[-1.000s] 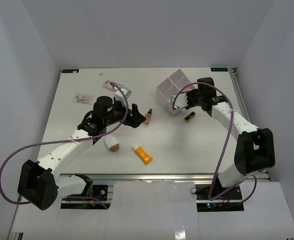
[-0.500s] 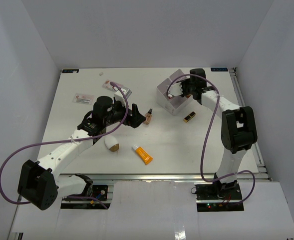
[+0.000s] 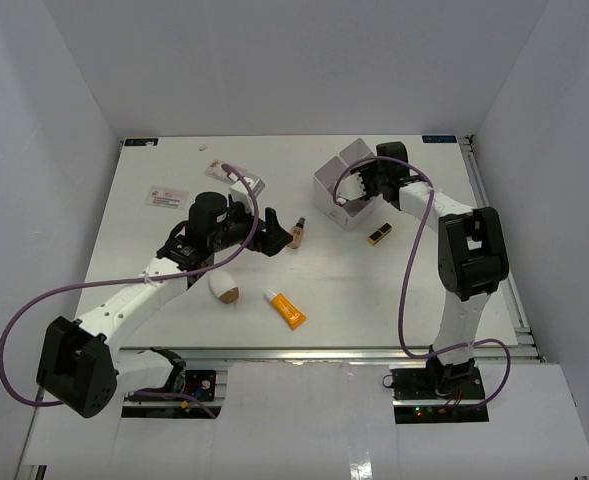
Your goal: Organize the makeup
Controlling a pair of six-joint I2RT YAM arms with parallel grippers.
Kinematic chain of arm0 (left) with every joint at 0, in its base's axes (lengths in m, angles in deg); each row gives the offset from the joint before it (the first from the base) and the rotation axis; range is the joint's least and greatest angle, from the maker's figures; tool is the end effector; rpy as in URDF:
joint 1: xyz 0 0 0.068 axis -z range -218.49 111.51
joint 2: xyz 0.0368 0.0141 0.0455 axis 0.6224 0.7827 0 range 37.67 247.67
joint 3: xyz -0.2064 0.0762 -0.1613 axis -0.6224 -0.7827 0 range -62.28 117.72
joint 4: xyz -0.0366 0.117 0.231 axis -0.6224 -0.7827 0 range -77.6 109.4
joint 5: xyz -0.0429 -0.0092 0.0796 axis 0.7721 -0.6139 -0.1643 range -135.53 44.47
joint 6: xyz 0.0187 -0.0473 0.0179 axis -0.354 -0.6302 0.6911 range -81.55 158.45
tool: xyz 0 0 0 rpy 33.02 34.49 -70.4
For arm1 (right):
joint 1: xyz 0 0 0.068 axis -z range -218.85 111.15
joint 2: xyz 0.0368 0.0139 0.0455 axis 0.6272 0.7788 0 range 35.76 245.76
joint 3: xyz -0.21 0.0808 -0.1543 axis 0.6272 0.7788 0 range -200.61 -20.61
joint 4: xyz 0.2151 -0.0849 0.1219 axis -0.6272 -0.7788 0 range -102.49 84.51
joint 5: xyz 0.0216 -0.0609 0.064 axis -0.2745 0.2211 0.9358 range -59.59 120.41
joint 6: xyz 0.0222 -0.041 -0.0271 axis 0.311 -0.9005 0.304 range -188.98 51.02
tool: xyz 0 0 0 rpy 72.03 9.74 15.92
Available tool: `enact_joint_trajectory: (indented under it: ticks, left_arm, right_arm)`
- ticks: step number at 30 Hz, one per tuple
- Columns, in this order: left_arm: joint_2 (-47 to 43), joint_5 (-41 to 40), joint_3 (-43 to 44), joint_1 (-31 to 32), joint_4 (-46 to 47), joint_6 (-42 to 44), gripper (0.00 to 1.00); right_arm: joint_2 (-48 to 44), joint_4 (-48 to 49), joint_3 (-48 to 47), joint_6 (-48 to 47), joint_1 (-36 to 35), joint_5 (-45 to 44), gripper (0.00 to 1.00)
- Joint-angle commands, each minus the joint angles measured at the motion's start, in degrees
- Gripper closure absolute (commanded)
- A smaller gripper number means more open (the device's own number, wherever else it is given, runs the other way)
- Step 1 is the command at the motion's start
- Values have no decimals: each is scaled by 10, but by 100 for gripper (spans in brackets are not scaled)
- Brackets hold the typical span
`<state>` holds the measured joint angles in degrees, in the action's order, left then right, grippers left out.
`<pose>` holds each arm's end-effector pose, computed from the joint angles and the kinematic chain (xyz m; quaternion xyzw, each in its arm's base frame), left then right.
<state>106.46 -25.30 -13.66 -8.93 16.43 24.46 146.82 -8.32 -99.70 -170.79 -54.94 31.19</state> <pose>0.2322 -0.1458 0.2893 0.2072 0.8009 -0.3373 0.4493 0.4268 0.1237 0.2185 -0.7609 0.4544 -0.3108 0.3436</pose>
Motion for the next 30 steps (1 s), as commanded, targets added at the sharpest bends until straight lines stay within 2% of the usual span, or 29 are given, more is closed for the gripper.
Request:
enact_joint_trajectory:
  ticks: [1, 5, 9, 14, 16, 19, 21, 24, 28, 30]
  left_arm:
    - [-1, 6, 13, 1, 4, 8, 2]
    - [0, 5, 14, 1, 4, 8, 2]
    - [-1, 3, 12, 1, 3, 9, 2]
    - [-4, 2, 13, 1, 3, 9, 2]
    - [-7, 4, 14, 1, 3, 9, 2]
    - [-9, 10, 14, 1, 4, 5, 2]
    - [-8, 13, 15, 1, 5, 4, 2]
    - [-7, 15, 14, 1, 6, 2, 2]
    - [-7, 14, 13, 1, 6, 2, 2]
    - [-6, 12, 13, 1, 6, 4, 2]
  right_arm:
    - [-11, 21, -28, 10, 2, 5, 45]
    - [-34, 20, -26, 42, 3, 13, 40]
    - [-77, 8, -20, 84, 7, 35, 39]
    - [-152, -70, -6, 179, 25, 105, 38]
    - [-180, -152, 1, 224, 37, 177, 38]
    - [-218, -291, 25, 193, 69, 296, 38]
    - [-231, -368, 58, 115, 84, 333, 36]
    - [-231, -424, 97, 4, 90, 332, 32]
    - [-198, -471, 90, -58, 91, 312, 22]
    - [-163, -492, 60, -63, 91, 309, 20]
